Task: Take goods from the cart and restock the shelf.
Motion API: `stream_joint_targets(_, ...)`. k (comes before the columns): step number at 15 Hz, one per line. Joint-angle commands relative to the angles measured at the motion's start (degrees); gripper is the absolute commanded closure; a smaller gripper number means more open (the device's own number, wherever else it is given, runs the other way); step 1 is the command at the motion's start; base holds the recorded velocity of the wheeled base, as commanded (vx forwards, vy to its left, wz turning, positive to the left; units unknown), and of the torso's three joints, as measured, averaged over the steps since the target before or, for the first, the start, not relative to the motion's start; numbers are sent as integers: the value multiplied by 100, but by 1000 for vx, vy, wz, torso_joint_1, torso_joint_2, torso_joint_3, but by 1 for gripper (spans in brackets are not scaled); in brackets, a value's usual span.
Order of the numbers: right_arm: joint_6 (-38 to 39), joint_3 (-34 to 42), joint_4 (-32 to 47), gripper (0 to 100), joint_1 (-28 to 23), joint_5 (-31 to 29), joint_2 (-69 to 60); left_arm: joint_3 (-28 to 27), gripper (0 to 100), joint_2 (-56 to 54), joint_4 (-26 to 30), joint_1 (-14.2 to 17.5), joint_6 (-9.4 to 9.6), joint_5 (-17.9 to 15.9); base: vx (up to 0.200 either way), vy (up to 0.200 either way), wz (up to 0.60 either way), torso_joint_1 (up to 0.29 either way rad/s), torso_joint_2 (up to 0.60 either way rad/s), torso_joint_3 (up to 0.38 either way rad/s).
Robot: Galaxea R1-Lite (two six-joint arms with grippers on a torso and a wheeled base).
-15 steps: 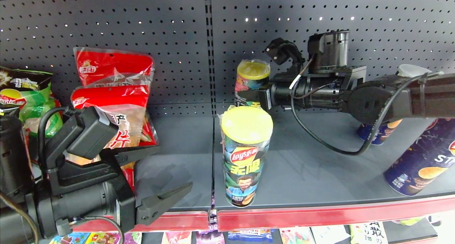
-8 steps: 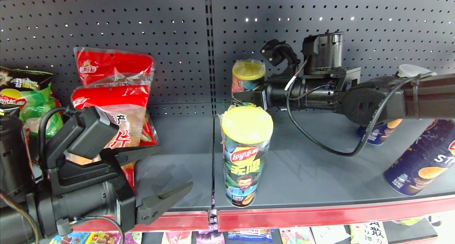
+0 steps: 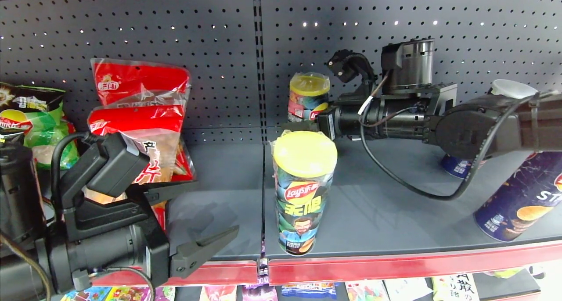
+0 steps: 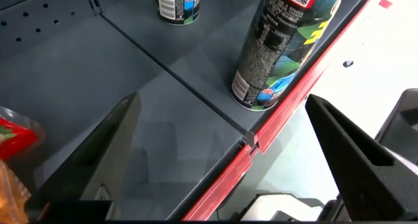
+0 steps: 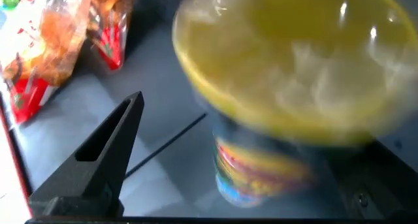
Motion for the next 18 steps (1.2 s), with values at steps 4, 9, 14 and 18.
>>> stream_joint_targets(4,8,1041,-12,0,-31,-291,-966,-8,0,88,-1,-2,17,9,0,0,0,0,0,0)
stream_joint_targets(9,-1,2140,-21,0,-23,-475,-1942,-79,0,273,-19,6,52,194,0,0,0,0,0,0)
stream_joint_targets(14,-27,3344,-12,0,30,-581,-3296,-96,0,607,-54,6,237,238,0,0,0,0,0,0)
stream_joint_targets(18,-36,4179,6,0,127,-537,-4447,-149,0,897,-63,6,316,238,0,0,0,0,0,0)
